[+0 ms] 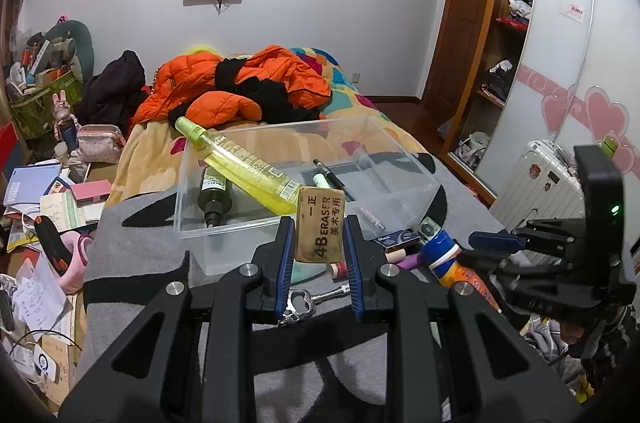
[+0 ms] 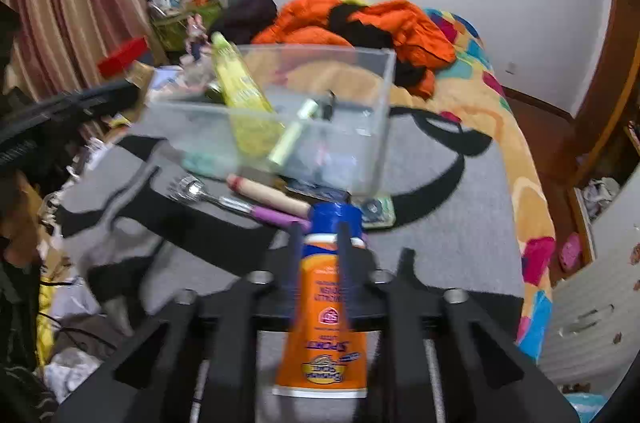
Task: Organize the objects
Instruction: 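Grasp the beige eraser with the left gripper while the right carries the sunscreen tube, then lower the eraser and sunscreen tube into the clear box and open both grippers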
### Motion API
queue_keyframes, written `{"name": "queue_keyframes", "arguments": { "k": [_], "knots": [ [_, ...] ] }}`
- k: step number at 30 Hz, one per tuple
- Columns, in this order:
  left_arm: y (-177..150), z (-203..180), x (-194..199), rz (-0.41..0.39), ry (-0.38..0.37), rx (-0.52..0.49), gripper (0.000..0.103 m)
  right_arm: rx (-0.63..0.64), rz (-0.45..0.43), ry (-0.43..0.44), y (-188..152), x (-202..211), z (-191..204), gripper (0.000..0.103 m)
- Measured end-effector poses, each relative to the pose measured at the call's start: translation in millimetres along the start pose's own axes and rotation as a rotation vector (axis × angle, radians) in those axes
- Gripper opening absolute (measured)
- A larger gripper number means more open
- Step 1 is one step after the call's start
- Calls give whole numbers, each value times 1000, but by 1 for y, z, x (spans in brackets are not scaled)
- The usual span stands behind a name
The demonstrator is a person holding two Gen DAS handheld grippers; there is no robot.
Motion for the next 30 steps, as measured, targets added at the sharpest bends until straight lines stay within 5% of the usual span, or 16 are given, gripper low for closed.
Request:
{"name": "queue_keyframes", "arguments": {
  "k": [2, 11, 30],
  "knots": [
    [-1, 2, -3, 6, 4, 7, 24, -12, 41, 14, -8, -13, -2, 36],
    [3, 14, -9, -4, 23, 38, 24, -24, 120, -21, -21, -54, -8, 42],
    [33, 53, -31, -26, 78, 112, 24, -22, -97, -4, 23, 9, 7, 41]
  ]
}}
Point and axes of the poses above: each gripper's, at about its wrist camera, not at the fingertips, and x roughly against the way its jaws point, z to its left, y to its top, the point moved 9 cm from there along -x, roughly the way its jaws point, and after that the axes turned 4 degrees about z, right-handed, at the moved point
